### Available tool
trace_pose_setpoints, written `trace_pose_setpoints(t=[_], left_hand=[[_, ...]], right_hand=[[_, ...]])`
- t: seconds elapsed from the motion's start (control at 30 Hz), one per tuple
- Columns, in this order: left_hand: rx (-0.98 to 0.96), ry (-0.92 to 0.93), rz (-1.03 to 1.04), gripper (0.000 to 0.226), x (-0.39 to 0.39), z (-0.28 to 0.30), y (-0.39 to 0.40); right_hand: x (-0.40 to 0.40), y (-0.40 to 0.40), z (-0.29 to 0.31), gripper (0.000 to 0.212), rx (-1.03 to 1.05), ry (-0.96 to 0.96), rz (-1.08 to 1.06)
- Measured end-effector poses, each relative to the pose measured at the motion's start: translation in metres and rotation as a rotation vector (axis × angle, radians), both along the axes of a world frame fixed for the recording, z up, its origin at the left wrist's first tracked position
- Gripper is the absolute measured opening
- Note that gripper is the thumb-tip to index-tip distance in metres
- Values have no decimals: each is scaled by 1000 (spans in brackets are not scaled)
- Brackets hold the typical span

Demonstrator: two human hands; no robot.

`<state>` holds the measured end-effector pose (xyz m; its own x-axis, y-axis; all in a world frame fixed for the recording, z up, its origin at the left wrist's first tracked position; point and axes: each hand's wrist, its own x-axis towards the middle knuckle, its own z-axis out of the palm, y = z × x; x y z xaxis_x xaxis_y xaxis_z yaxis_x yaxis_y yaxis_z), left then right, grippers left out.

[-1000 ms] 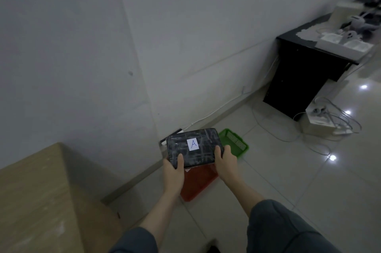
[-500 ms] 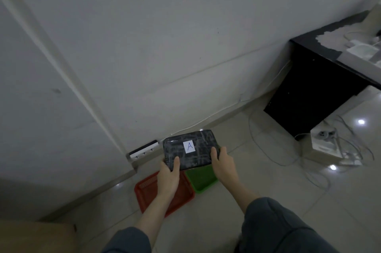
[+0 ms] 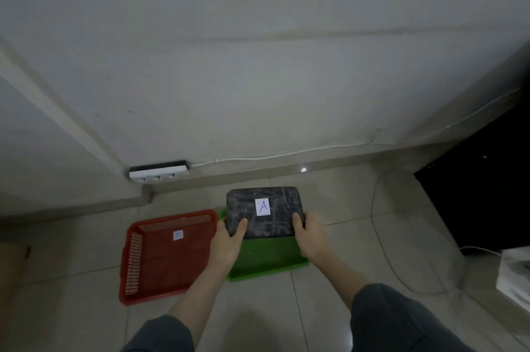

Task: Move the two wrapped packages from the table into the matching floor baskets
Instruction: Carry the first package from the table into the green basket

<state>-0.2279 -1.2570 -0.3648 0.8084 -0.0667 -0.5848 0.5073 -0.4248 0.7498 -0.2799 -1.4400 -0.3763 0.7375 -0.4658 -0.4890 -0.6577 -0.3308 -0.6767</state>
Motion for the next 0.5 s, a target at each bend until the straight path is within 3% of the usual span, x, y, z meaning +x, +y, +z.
trace_pose_setpoints(t=[0.33, 0.5], left_hand=[[119, 136, -90, 52, 1, -311, -20], [168, 163, -171, 51, 1, -392, -24]], right_hand=[[14, -49, -317, 35, -18, 202, 305], [15, -58, -390, 42, -68, 279, 384]])
